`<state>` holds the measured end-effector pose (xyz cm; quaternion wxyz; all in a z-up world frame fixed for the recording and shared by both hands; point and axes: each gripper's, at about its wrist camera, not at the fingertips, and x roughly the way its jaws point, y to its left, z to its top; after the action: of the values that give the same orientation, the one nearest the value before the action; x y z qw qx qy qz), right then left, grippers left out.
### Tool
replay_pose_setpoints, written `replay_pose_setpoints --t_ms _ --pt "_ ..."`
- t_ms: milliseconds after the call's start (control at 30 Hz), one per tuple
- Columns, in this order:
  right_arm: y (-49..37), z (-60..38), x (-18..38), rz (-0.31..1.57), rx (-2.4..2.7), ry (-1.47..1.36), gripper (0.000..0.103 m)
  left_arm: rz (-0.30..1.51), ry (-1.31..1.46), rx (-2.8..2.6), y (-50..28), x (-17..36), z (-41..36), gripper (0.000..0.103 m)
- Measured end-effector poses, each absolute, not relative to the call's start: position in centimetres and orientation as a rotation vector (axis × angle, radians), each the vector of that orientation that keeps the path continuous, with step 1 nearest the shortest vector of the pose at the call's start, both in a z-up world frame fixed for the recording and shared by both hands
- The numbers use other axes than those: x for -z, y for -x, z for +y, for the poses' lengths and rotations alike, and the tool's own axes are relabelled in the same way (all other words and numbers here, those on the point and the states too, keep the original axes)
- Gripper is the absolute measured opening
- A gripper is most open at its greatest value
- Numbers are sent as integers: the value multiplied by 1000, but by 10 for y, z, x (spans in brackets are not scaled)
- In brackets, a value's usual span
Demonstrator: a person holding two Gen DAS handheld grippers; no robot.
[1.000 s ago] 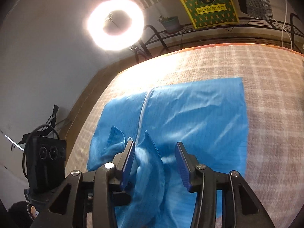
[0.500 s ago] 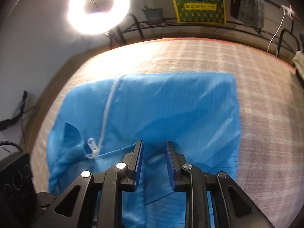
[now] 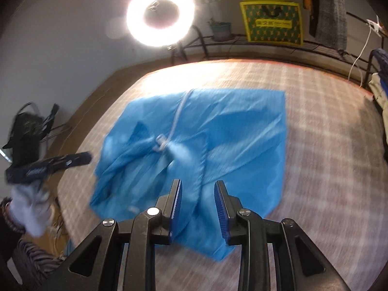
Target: Fold large clothes
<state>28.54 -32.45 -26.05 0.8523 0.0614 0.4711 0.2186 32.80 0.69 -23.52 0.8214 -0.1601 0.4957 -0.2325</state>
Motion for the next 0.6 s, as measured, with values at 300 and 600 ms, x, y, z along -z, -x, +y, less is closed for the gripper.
replay_pose_setpoints --t_ms 300,600 --pt "-248 -304 258 1049 -459 -7 55 1186 371 477 -296 229 -9 29" --pt "-252 -292 281 1253 -381 -297 58 1297 466 302 -299 249 -19 49"
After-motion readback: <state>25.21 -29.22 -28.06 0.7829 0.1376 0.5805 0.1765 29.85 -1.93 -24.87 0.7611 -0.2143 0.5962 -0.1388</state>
